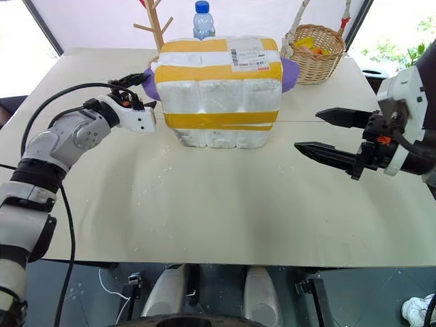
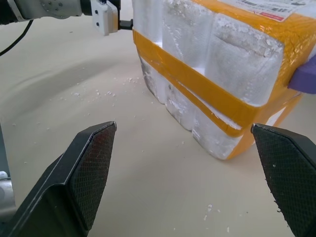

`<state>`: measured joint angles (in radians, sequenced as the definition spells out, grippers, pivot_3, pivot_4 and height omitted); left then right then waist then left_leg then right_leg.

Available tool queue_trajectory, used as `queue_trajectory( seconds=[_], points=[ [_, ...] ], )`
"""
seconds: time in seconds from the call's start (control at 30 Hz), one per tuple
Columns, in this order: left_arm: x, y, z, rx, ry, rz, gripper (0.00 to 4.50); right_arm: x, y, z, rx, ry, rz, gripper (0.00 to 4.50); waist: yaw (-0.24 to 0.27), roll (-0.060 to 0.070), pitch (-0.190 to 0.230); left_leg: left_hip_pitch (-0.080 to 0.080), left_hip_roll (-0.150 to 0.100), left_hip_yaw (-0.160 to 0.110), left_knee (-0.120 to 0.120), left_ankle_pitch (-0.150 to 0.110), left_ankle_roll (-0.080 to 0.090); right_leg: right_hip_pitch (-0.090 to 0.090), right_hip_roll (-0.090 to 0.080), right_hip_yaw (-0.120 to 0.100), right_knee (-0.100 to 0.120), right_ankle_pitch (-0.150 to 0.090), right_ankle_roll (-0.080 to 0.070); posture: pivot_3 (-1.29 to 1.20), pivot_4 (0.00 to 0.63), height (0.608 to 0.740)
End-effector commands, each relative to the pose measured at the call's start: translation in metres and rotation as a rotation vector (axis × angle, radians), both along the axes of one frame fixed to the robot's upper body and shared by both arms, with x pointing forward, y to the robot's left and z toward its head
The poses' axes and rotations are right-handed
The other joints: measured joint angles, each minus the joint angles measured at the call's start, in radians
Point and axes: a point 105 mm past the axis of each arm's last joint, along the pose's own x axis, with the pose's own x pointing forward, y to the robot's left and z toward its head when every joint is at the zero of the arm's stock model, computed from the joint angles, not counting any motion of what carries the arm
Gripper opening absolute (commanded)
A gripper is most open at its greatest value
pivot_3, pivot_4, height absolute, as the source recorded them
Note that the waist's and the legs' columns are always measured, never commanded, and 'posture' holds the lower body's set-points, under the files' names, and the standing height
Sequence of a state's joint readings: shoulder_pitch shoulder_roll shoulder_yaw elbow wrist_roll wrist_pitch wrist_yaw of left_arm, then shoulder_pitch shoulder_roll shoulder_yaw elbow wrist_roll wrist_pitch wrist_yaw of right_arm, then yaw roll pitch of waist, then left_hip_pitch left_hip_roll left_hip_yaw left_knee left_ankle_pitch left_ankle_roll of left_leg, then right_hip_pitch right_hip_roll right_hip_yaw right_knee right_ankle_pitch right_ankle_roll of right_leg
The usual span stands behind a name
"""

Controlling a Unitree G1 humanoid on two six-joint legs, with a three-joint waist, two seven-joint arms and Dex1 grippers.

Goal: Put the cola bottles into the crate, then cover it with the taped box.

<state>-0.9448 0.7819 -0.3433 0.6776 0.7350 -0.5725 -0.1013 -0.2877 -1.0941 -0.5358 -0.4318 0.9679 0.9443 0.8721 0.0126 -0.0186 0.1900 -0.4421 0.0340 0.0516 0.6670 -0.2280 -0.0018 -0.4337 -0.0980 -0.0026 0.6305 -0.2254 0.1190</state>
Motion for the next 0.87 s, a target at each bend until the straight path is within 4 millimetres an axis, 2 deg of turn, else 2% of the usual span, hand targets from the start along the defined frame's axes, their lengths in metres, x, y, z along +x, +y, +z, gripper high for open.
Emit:
queue_trajectory(
  seconds=[0.03, 0.13, 0.2, 0.3, 0.37, 0.43, 0.5, 0.6, 0.67, 0.73, 0.87],
  points=[
    [-0.013, -0.001, 0.023, -0.028, -0.082, -0.073, 4.44, -0.002, 0.007, 0.007, 0.007, -0.041, 0.035, 4.50, 0.000, 0.000, 0.000, 0.000, 0.000, 0.000, 0.000, 0.000, 0.000, 0.000, 0.000, 0.000, 0.000, 0.000, 0.000, 0.00, 0.150, 0.740],
    [-0.039, 0.000, 0.021, -0.086, -0.022, -0.222, 4.44, 0.000, 0.008, 0.003, 0.010, -0.027, 0.044, 4.50, -0.003, 0.000, 0.000, 0.000, 0.000, 0.000, 0.000, 0.000, 0.000, 0.000, 0.000, 0.000, 0.000, 0.000, 0.000, 0.00, 0.150, 0.740],
    [-0.043, 0.016, 0.018, -0.212, 0.080, -0.187, 4.44, 0.001, 0.007, 0.002, 0.011, -0.022, 0.042, 4.50, -0.004, 0.000, 0.000, 0.000, 0.001, 0.000, -0.001, 0.000, 0.000, 0.000, 0.000, 0.000, 0.000, 0.000, 0.000, 0.00, 0.150, 0.740],
    [-0.049, 0.049, -0.001, -0.507, 0.403, -0.085, 4.44, 0.002, 0.003, 0.000, 0.012, -0.011, 0.037, 4.50, -0.007, 0.001, 0.000, 0.001, 0.001, 0.000, -0.001, 0.000, 0.000, 0.000, 0.000, 0.000, 0.001, 0.000, 0.000, 0.00, 0.150, 0.740],
    [-0.065, 0.064, -0.011, -0.732, 0.679, -0.073, 4.44, 0.004, 0.000, -0.002, 0.005, -0.002, 0.033, 4.50, -0.011, 0.001, 0.000, 0.001, 0.001, 0.001, 0.000, 0.000, 0.000, 0.000, 0.000, 0.000, 0.001, 0.000, 0.000, 0.00, 0.150, 0.740],
    [-0.084, 0.067, -0.004, -0.934, 0.913, -0.116, 4.44, 0.006, -0.003, -0.003, 0.000, 0.003, 0.030, 4.50, -0.019, 0.000, 0.000, 0.001, 0.002, 0.000, 0.000, 0.000, 0.000, 0.000, 0.000, 0.000, 0.001, 0.000, 0.000, 0.00, 0.150, 0.740],
    [-0.099, 0.078, 0.021, -1.085, 1.042, -0.172, 4.44, 0.011, -0.007, -0.004, -0.005, 0.005, 0.022, 4.50, -0.016, -0.001, 0.000, 0.000, 0.002, -0.001, 0.000, 0.000, 0.000, 0.000, 0.000, -0.001, 0.000, 0.000, 0.000, 0.00, 0.150, 0.740],
    [-0.122, 0.091, 0.051, -1.153, 1.172, -0.234, 4.44, 0.018, -0.012, -0.003, -0.022, -0.002, 0.011, 4.50, -0.023, -0.001, 0.000, 0.001, 0.001, -0.001, 0.000, 0.000, 0.000, 0.001, 0.000, -0.001, 0.000, 0.000, -0.001, 0.00, 0.150, 0.740],
    [-0.133, 0.095, 0.059, -1.118, 1.226, -0.224, 4.44, 0.023, -0.015, -0.002, -0.031, -0.008, 0.009, 4.50, -0.026, 0.000, 0.000, 0.001, 0.001, -0.001, 0.000, 0.000, 0.000, 0.001, 0.000, -0.001, -0.001, -0.001, -0.001, 0.00, 0.150, 0.740],
    [-0.135, 0.098, 0.059, -1.081, 1.242, -0.187, 4.44, 0.026, -0.018, 0.000, -0.034, -0.012, 0.003, 4.50, -0.026, 0.003, -0.002, 0.002, 0.001, 0.000, -0.001, 0.000, 0.000, 0.001, 0.000, -0.001, -0.001, -0.002, -0.003, 0.00, 0.150, 0.740],
    [-0.129, 0.105, 0.047, -0.986, 1.227, -0.060, 4.44, 0.032, -0.021, -0.002, -0.042, -0.020, -0.006, 4.50, -0.025, 0.004, -0.002, 0.003, 0.001, 0.000, -0.002, 0.000, 0.000, 0.001, 0.001, -0.001, 0.000, -0.002, -0.004, 0.00, 0.150, 0.740]
  ],
)
